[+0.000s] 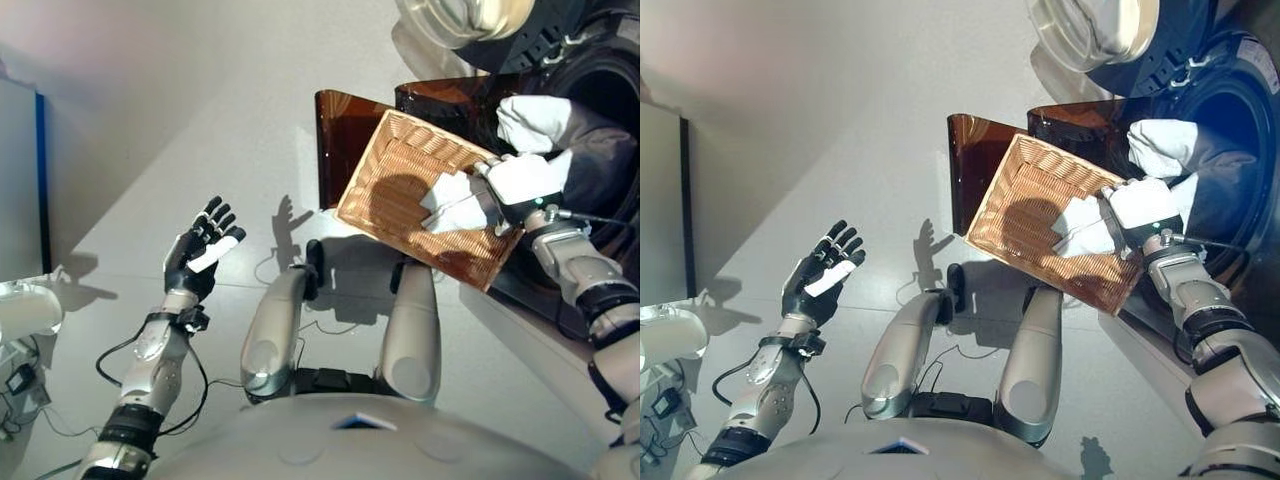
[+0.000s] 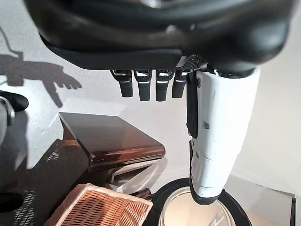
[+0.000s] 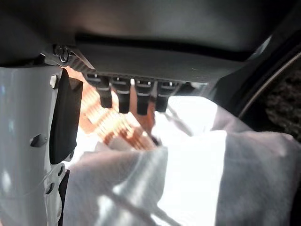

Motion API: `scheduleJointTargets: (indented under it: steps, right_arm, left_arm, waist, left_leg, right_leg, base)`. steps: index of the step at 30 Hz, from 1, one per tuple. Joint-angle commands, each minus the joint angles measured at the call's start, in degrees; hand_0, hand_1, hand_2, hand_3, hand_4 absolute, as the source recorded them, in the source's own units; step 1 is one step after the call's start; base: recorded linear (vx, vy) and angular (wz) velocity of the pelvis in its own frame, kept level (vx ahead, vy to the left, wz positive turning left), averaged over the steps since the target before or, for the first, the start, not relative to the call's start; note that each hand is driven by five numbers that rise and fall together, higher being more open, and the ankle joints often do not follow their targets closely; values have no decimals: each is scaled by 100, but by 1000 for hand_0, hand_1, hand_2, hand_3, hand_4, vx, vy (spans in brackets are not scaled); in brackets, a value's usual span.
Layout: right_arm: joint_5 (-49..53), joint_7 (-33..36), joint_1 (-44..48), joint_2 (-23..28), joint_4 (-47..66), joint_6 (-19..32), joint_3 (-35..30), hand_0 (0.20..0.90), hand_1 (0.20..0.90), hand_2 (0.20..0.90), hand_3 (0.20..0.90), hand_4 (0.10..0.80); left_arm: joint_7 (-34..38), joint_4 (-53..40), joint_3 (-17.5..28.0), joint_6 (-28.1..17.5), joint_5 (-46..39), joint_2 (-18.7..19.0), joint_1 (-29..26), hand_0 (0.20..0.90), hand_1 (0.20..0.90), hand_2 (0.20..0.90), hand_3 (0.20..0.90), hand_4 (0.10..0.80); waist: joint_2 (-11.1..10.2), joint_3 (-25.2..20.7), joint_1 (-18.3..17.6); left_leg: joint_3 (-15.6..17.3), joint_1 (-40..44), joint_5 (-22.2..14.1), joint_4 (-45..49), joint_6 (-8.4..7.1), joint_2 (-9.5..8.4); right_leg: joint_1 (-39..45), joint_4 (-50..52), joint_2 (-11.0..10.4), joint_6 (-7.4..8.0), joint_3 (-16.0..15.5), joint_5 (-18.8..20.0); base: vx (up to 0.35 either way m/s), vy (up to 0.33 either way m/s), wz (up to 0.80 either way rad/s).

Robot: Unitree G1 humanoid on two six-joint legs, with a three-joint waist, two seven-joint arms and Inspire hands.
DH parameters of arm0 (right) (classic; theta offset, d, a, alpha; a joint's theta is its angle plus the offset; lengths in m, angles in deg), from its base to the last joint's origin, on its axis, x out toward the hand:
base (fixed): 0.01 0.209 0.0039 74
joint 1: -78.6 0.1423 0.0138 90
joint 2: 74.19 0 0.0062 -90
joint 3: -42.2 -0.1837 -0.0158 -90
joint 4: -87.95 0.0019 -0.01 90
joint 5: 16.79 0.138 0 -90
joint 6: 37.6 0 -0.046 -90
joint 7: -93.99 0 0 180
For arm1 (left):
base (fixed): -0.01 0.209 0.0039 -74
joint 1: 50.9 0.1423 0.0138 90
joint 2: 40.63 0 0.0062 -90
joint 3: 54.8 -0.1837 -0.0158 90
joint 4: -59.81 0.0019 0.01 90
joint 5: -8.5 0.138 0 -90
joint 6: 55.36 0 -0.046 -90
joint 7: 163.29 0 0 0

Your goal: Pick up the clothes and place them into the washing machine

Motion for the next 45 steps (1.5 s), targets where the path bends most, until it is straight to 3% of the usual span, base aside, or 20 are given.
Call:
scheduleJointTargets:
  steps: [1,5,6,13,20,26,45]
  right_arm:
    - [11,142,77,411,59,-116,100,900,900,900,900,800]
    - [1,67,151,433,163,-99,160,900,900,900,900,800]
    - [-3,55,164,445,191,-83,191,900,900,900,900,800]
    - [42,-12,170,358,299,-6,308,900,900,900,900,800]
    - [-68,-4,224,174,57,-71,426,900,900,900,900,800]
    - [-366,100,504,-184,-474,-419,525,900,900,900,900,800]
    - [-804,292,723,-497,-842,-887,543,900,900,900,900,800]
  left_arm:
    - [26,-510,469,-579,44,545,484,900,900,900,900,800]
    - [42,-548,549,-573,50,614,543,900,900,900,900,800]
    - [40,-541,542,-565,52,632,556,900,900,900,900,800]
    - [46,-628,581,-567,44,709,578,900,900,900,900,800]
    - [44,-642,588,-582,35,746,575,900,900,900,900,800]
    - [61,-781,660,-595,41,800,623,900,900,900,900,800]
    - [43,-819,675,-591,97,822,710,900,900,900,900,800]
  waist:
    - [-172,-389,-48]
    - [-214,-366,-40]
    - [-220,-371,-29]
    - [-238,-355,-25]
    - [-256,-390,-2]
    - [-180,-447,95]
    - [-10,-541,206]
  left_leg:
    - [152,-367,64,241,-207,133]
    - [151,-537,-102,604,-190,168]
    - [123,-509,-305,740,-225,170]
    - [126,-708,-427,1026,-198,195]
    - [125,-886,-454,1136,-186,189]
    - [147,-1200,-504,1404,-172,194]
    - [147,-1605,-483,1639,-147,188]
  right_leg:
    - [-128,420,148,-270,-77,-211]
    - [-270,680,187,-304,-48,-321]
    - [-254,819,191,-286,-43,-519]
    - [-451,1025,220,-304,-14,-600]
    - [-630,1130,243,-325,15,-632]
    - [-914,1338,267,-361,37,-675]
    - [-1338,1640,277,-369,60,-733]
  base:
    - [0,0,0]
    - [15,-6,-5]
    - [79,1,-6]
    - [9,4,-2]
    - [-12,2,0]
    - [-35,-5,-2]
    - [-5,0,0]
